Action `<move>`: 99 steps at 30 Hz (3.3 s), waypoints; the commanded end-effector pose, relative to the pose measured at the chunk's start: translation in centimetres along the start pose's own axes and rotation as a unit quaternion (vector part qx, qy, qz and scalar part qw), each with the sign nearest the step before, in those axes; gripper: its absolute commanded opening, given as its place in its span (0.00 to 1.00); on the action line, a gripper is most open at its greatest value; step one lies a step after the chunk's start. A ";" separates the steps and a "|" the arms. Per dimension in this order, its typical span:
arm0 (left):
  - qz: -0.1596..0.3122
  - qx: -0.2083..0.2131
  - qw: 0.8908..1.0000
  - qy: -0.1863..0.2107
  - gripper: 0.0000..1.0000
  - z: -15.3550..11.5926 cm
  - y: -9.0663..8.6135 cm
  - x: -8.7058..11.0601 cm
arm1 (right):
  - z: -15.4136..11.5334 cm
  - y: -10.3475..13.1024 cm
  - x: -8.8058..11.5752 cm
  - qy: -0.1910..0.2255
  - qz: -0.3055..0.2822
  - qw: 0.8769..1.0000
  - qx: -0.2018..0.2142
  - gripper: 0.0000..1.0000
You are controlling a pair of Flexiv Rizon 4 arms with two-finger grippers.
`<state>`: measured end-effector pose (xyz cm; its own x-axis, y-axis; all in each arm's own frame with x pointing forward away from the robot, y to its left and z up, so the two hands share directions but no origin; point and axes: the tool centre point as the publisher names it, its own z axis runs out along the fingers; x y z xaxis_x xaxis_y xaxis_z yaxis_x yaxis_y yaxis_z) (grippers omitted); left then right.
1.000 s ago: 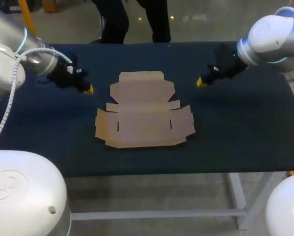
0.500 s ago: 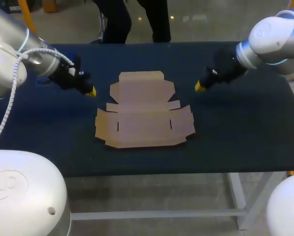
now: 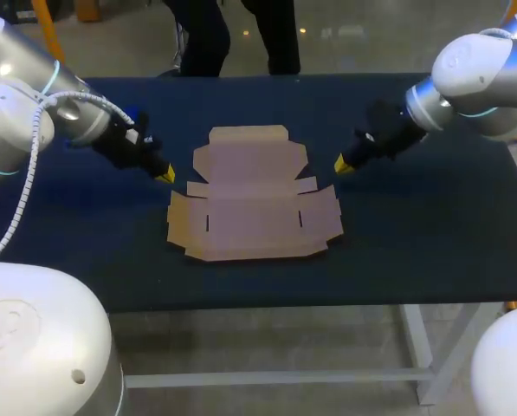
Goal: Assemble the packaging by folding the flat box into shape, placing the metal phone stand inside, and closing the box properly
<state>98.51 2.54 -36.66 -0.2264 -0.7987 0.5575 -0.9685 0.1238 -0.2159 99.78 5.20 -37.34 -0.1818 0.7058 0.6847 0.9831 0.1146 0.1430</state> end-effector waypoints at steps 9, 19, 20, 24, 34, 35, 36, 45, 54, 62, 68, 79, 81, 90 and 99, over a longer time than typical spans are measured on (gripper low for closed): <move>0.002 -0.013 1.000 0.021 0.00 1.5 0.2 -0.8 | 1.8 0.3 -1.2 0.015 0.006 1.000 0.013 0.00; 0.010 -0.018 0.999 0.027 0.00 2.2 0.4 -0.6 | 3.3 0.8 -1.8 0.016 0.014 1.000 0.012 0.00; 0.011 -0.019 0.999 0.027 0.00 2.3 0.4 -0.6 | 3.4 0.8 -1.8 0.015 0.013 1.000 0.011 0.00; 0.013 -0.021 0.999 0.029 0.00 2.6 0.6 -0.6 | 3.6 1.1 -1.7 0.016 0.011 1.000 0.009 0.00; 0.017 -0.010 0.999 0.028 0.00 3.9 0.8 -0.5 | 4.6 1.1 -1.9 0.019 0.010 1.000 0.009 0.00; 0.017 -0.010 0.999 0.028 0.00 4.0 0.8 -0.5 | 4.7 1.1 -1.9 0.021 0.010 1.000 0.009 0.00; 0.017 -0.009 0.999 0.028 0.00 4.0 0.8 -0.5 | 4.8 1.1 -1.9 0.021 0.011 1.000 0.009 0.00; 0.020 -0.008 0.999 0.031 0.00 4.5 0.9 -0.2 | 5.7 1.1 -2.0 0.024 0.013 1.000 0.012 0.00; 0.020 -0.007 0.999 0.034 0.00 4.8 1.2 0.1 | 6.3 0.7 -1.7 0.033 0.006 0.999 0.005 0.00; 0.019 -0.010 0.999 0.035 0.00 4.9 1.2 0.3 | 6.5 0.5 -1.2 0.040 -0.011 0.999 -0.011 0.00; 0.019 -0.008 0.999 0.036 0.00 4.7 1.1 0.4 | 6.5 0.3 -0.7 0.043 -0.020 0.999 -0.017 0.00; 0.023 -0.007 0.999 0.038 0.00 4.9 0.3 -0.1 | 6.5 0.3 0.0 0.039 -0.029 0.999 -0.020 0.00; 0.027 -0.005 0.999 0.042 0.00 5.0 0.3 -0.1 | 6.5 0.3 0.1 0.038 -0.030 0.999 -0.021 0.00; 0.039 0.000 0.999 0.037 0.00 5.4 0.0 0.6 | 6.6 0.6 0.4 0.034 -0.034 0.999 -0.021 0.00; 0.042 0.004 0.999 0.010 0.00 5.1 0.0 2.0 | 6.7 0.7 1.0 0.027 -0.040 0.999 -0.022 0.00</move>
<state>99.01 -1.66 -40.34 -0.3143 -0.7566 0.5734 -0.9442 0.1864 -0.2716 100.54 10.45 -41.48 -0.2617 0.6489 0.7145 0.9639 0.1385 0.2273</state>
